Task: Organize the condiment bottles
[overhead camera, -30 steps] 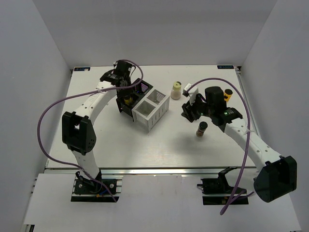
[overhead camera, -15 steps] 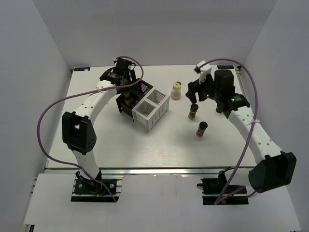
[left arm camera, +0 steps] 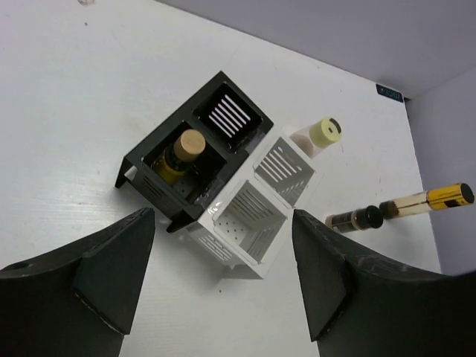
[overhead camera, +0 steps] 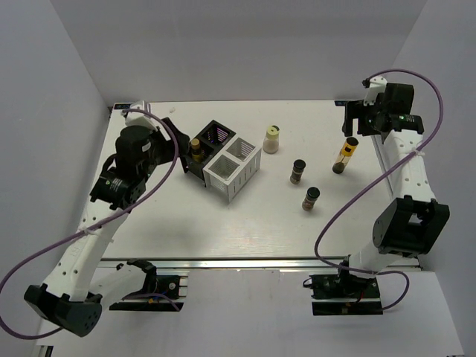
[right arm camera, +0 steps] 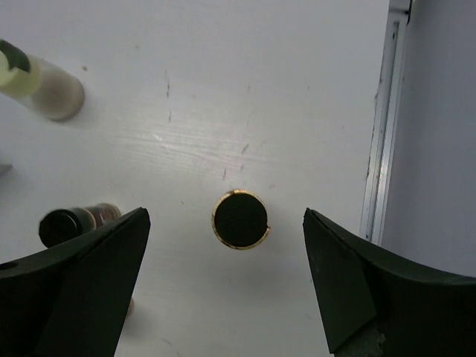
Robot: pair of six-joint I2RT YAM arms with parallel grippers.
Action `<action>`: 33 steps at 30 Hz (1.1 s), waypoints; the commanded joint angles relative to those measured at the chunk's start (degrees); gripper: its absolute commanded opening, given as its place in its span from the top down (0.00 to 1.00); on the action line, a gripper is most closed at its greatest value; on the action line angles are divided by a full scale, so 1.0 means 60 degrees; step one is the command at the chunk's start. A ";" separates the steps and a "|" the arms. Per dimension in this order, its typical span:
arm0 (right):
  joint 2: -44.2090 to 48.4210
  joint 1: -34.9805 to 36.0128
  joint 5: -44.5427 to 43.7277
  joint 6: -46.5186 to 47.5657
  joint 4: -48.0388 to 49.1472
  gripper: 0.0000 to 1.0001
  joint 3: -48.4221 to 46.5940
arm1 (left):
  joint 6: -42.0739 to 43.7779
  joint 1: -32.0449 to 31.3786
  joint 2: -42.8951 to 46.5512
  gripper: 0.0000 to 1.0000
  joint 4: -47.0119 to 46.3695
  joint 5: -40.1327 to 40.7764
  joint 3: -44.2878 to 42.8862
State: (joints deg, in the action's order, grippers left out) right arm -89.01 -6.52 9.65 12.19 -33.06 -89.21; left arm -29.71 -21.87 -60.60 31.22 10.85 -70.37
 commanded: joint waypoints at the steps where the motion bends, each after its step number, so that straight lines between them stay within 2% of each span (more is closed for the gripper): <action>1: -0.0324 -0.0289 0.0076 0.0751 -0.1080 0.11 -0.0745 | -0.0364 -0.0032 0.0180 0.16 -0.0195 -0.0504 0.0900; 5: -0.1055 -0.0685 0.0647 0.1030 -0.1739 0.11 -0.0937 | -0.0599 -0.0032 0.0622 0.15 -0.0209 -0.0622 0.1532; 10: -0.1512 -0.0714 0.0661 0.1338 -0.1639 0.11 -0.0776 | -0.0760 -0.0032 0.0798 0.14 -0.0179 -0.0666 0.1825; 17: -0.2083 -0.0714 0.1116 0.1558 -0.1785 0.18 -0.0675 | -0.0863 -0.0032 0.0813 0.13 -0.0267 -0.0754 0.2074; 22: -0.2157 -0.0714 0.1190 0.1587 -0.1260 0.20 -0.0308 | -0.0965 -0.0032 0.0813 0.13 -0.0370 -0.0827 0.2250; 30: -0.2230 -0.0627 0.1336 0.1572 -0.0979 0.38 -0.0059 | -0.1112 -0.0032 0.0783 0.13 -0.0443 -0.0842 0.2397; 33: -0.2201 -0.0539 0.1365 0.1631 -0.0892 0.49 0.0087 | -0.1185 -0.0032 0.0812 0.13 -0.0501 -0.0886 0.2485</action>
State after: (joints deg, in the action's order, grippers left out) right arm -102.28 -10.33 16.51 21.67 -40.12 -89.34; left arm -36.05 -21.87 -56.99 29.41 6.48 -56.34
